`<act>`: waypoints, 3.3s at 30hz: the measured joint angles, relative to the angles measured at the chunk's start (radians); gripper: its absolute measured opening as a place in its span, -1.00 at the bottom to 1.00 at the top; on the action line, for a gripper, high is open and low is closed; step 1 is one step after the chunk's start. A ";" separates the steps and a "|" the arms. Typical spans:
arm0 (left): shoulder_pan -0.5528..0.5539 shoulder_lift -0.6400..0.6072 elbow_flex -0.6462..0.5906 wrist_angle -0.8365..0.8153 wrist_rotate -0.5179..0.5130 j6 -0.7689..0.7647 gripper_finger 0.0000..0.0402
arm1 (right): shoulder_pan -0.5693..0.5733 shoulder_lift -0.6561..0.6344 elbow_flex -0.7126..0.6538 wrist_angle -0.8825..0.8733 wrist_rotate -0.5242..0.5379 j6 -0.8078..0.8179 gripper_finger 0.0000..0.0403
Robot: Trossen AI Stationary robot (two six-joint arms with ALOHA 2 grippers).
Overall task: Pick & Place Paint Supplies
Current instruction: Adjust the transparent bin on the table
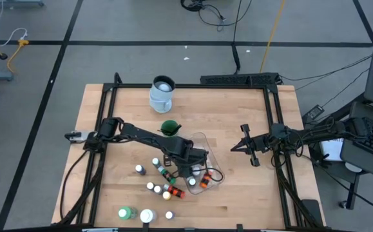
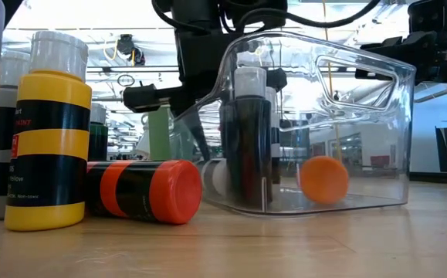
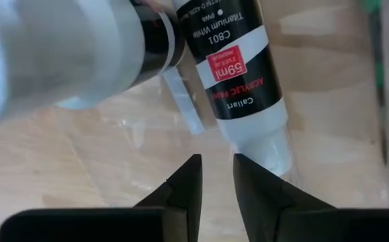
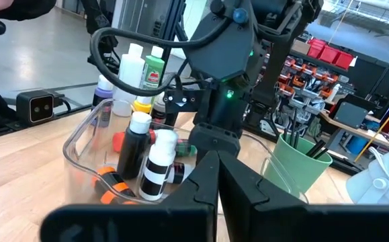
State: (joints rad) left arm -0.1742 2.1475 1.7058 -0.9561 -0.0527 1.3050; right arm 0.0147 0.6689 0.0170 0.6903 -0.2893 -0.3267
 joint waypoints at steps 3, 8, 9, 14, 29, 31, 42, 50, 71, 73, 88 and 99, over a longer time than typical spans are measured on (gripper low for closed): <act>0.008 0.000 0.000 -0.024 0.034 -0.010 -0.55 | 0.000 0.000 0.000 0.000 0.000 0.000 -0.98; 0.025 -0.001 0.000 -0.029 0.078 -0.061 -0.55 | 0.000 0.000 0.000 0.000 0.000 0.000 -0.98; 0.029 -0.001 0.000 -0.029 0.080 -0.066 -0.55 | 0.000 0.000 0.000 0.000 0.000 0.000 -0.98; 0.056 -0.002 0.000 -0.014 0.082 -0.129 -0.51 | 0.000 0.000 0.000 0.000 0.000 0.000 -0.98; 0.107 -0.004 0.270 -0.221 0.238 -0.287 -0.32 | 0.000 0.000 0.000 0.000 0.000 0.000 -0.98; 0.117 -0.007 0.283 -0.233 0.282 -0.311 -0.32 | 0.000 0.000 0.000 0.000 0.000 0.002 -0.98; 0.121 -0.003 0.152 -0.193 0.304 -0.453 -0.05 | 0.000 0.000 0.000 0.000 0.000 0.026 -0.98; 0.106 -0.002 0.100 -0.088 0.240 -0.413 0.23 | 0.000 0.000 0.000 0.001 0.000 0.022 -0.98; 0.074 -0.002 0.037 -0.113 0.234 -0.412 0.24 | 0.000 0.000 0.000 0.002 0.000 0.001 -0.98; 0.075 -0.002 0.037 -0.087 0.234 -0.420 0.24 | 0.000 0.000 0.000 0.002 0.000 0.000 -0.98; 0.000 -0.002 0.306 -0.288 -0.200 -0.491 0.13 | 0.000 0.000 0.000 0.016 0.000 0.007 -0.98; -0.179 -0.005 0.447 -0.556 -0.205 -1.205 -0.94 | 0.000 0.000 0.000 0.013 0.000 0.105 -0.98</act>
State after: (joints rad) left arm -0.3533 2.1422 2.1531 -1.5121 -0.2578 0.0999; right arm 0.0149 0.6685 0.0171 0.7029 -0.2893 -0.2220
